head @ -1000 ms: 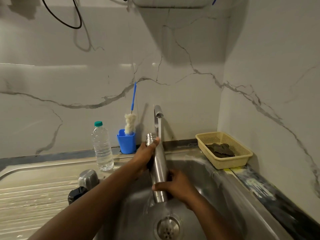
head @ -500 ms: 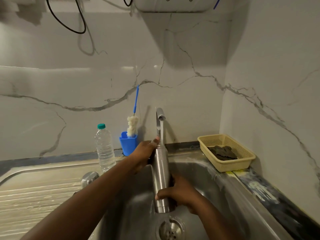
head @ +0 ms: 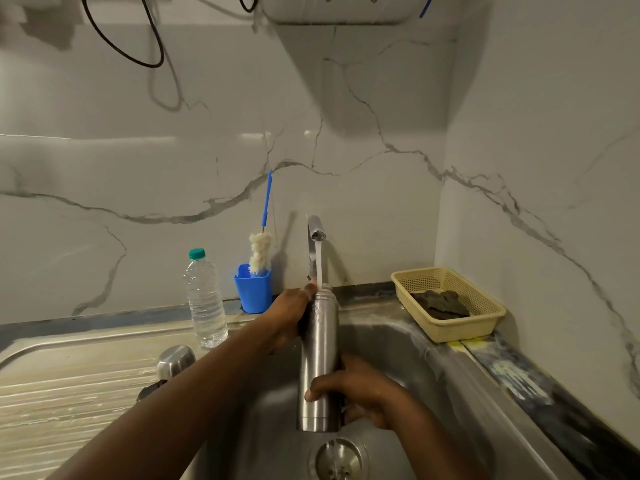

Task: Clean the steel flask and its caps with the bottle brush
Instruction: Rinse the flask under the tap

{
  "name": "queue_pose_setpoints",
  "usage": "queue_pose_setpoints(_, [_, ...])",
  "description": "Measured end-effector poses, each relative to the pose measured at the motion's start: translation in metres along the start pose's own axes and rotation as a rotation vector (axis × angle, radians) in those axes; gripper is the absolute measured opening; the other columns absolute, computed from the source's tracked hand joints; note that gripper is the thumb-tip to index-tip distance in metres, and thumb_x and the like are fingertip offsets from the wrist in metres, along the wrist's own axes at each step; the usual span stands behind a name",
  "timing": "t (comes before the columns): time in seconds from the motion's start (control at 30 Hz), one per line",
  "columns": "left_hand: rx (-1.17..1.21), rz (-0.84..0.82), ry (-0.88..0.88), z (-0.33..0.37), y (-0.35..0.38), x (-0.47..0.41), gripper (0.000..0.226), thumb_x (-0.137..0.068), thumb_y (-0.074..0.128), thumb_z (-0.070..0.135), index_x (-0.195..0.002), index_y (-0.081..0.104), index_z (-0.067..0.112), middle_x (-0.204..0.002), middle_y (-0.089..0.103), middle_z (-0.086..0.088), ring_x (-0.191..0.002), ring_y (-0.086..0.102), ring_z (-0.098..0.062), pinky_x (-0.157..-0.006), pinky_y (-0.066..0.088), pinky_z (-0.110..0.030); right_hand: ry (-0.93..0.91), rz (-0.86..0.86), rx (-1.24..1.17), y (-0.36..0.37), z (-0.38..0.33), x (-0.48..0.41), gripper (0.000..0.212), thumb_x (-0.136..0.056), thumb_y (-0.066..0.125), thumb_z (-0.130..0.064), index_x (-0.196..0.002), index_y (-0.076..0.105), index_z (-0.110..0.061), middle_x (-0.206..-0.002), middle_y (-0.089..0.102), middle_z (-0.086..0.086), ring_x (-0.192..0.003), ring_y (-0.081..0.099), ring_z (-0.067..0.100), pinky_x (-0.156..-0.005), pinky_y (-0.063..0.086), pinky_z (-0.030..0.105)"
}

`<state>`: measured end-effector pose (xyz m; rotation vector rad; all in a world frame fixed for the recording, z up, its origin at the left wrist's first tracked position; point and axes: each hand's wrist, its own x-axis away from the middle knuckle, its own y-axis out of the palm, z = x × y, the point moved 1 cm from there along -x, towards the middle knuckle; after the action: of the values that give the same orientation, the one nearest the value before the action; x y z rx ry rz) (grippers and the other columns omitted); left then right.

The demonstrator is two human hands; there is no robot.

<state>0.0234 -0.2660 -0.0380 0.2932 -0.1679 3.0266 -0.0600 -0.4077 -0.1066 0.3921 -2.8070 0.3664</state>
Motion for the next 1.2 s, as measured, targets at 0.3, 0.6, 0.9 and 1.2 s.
queue_pose_setpoints(0.3, [-0.219,0.141,0.036,-0.006,-0.003,-0.002,0.028,-0.106,0.059,0.042,-0.1,0.054,0.015,-0.097,0.059,-0.008,-0.083,0.06,-0.02,-0.071,0.053,-0.032,-0.128,0.09,0.193,0.003,-0.004,0.007,0.074,-0.063,0.098,-0.029,-0.12,0.053,-0.039,-0.109,0.068,-0.011,-0.097,0.069,0.012,-0.075,0.066,0.044])
queue_pose_setpoints(0.6, [0.247,0.102,-0.078,-0.013,-0.009,-0.002,0.044,-0.105,0.057,0.049,-0.121,0.061,0.009,-0.122,0.068,-0.017,-0.114,0.066,-0.032,-0.103,0.055,-0.054,-0.058,0.046,0.068,-0.002,-0.006,0.01,0.053,-0.069,0.093,-0.019,-0.108,0.06,-0.033,-0.106,0.073,0.001,-0.096,0.072,0.021,-0.082,0.065,0.049])
queue_pose_setpoints(0.9, [-0.105,-0.132,0.014,-0.034,-0.015,0.004,0.085,-0.077,0.092,0.039,-0.145,0.043,0.025,-0.129,0.067,-0.011,-0.111,0.071,-0.032,-0.086,0.064,-0.05,-0.211,0.179,-0.028,-0.006,0.002,-0.005,0.065,-0.075,0.092,-0.025,-0.129,0.059,-0.037,-0.119,0.071,-0.007,-0.105,0.068,0.012,-0.08,0.057,0.031])
queue_pose_setpoints(1.2, [-0.05,0.075,0.159,-0.026,-0.02,0.007,0.075,-0.08,0.088,0.043,-0.139,0.046,0.024,-0.125,0.065,-0.005,-0.109,0.069,-0.027,-0.086,0.064,-0.049,-0.39,0.231,0.092,0.0,0.001,-0.015,0.054,-0.096,0.055,-0.068,-0.144,0.05,-0.044,-0.13,0.067,-0.015,-0.112,0.066,0.003,-0.096,0.057,0.03])
